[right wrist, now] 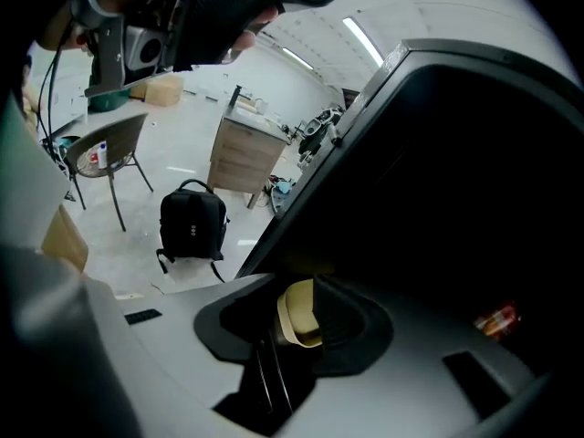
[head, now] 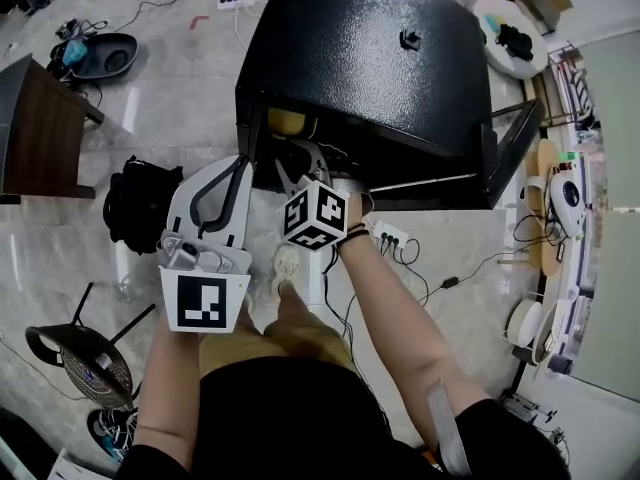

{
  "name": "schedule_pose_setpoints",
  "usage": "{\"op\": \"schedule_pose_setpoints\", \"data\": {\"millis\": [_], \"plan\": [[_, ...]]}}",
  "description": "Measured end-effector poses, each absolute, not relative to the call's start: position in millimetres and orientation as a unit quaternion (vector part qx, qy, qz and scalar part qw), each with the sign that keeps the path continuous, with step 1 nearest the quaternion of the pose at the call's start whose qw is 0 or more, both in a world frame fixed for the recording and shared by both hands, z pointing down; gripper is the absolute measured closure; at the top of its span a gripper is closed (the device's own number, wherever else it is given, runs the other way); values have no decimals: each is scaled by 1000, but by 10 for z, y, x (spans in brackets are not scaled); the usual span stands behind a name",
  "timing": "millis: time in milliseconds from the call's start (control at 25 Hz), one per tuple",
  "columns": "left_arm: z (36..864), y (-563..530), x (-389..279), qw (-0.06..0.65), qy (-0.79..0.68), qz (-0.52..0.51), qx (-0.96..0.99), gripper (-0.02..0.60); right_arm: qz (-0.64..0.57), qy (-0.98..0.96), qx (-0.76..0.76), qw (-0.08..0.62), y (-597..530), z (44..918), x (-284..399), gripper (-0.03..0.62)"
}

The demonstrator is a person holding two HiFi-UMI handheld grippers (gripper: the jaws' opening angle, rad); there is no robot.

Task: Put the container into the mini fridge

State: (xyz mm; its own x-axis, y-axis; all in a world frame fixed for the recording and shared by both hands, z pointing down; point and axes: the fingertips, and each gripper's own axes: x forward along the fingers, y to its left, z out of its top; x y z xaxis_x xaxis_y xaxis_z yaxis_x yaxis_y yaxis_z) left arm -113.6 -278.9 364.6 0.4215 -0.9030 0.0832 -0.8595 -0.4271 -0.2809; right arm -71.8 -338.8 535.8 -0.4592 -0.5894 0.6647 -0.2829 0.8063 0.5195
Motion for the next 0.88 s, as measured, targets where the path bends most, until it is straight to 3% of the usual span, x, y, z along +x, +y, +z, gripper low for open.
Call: {"op": "schedule_pose_setpoints", "data": {"millis": [400,880], "plan": [[3269,-2537,-1191,131,503,-92,-849,558,-146,-847,311,405,-2975,4685,-776,462],[2804,-2180,-1236,159,471,-68,-865,558,-89,-882,413,209,-2443,3425,-811,464]]}}
